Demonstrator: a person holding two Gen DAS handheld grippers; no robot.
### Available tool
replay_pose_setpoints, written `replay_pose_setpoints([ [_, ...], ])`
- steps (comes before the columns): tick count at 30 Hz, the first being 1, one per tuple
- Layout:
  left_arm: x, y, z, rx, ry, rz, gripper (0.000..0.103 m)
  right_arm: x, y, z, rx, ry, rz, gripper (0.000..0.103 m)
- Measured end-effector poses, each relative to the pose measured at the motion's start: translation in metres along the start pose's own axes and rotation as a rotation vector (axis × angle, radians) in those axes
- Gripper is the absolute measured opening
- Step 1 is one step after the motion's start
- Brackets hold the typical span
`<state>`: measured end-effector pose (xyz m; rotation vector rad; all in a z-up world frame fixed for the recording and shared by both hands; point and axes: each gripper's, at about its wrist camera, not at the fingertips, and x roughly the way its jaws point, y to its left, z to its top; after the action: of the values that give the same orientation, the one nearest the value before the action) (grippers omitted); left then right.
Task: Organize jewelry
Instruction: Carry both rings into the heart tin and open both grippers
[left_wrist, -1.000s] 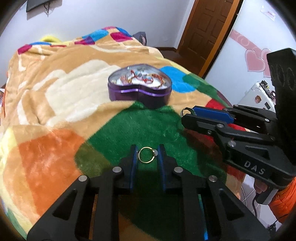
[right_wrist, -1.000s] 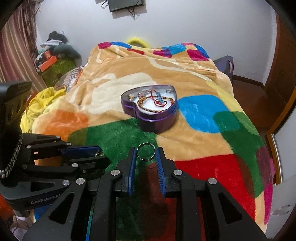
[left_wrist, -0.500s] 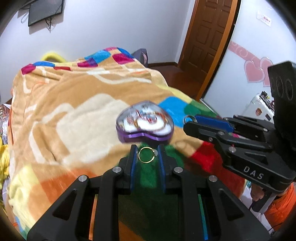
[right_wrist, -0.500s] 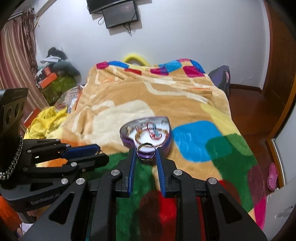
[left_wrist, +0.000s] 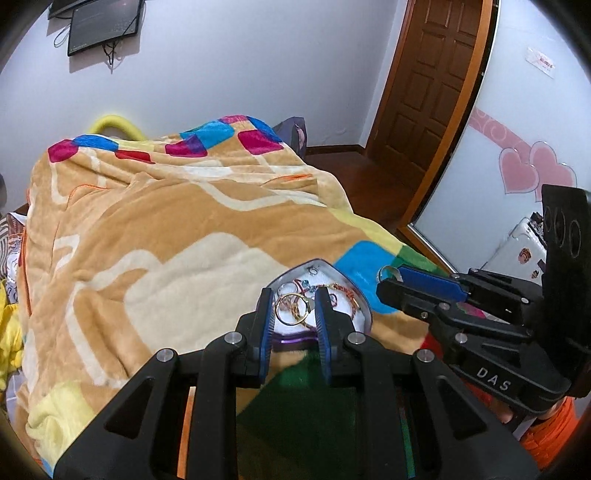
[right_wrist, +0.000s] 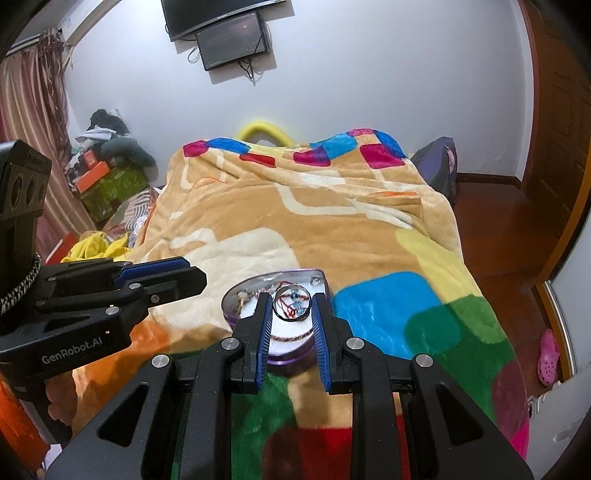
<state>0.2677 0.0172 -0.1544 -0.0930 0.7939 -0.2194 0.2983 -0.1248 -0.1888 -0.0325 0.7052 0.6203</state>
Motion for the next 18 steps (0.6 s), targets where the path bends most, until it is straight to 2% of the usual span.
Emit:
replay_pose_setpoints([
  [5,0.011,0.001,0.001,0.0,0.017,-0.005,0.02,0.013,-0.002,0.0,-0.008,0.028,0.01,0.02],
  [13,0.041,0.007,-0.004,-0.007,0.102,-0.019,0.02,0.035,-0.006,-0.002,-0.015,0.109,0.039,0.02],
  [18,0.046,0.009,-0.004,-0.016,0.11,-0.031,0.02,0.039,-0.006,-0.003,-0.025,0.127,0.041,0.02],
])
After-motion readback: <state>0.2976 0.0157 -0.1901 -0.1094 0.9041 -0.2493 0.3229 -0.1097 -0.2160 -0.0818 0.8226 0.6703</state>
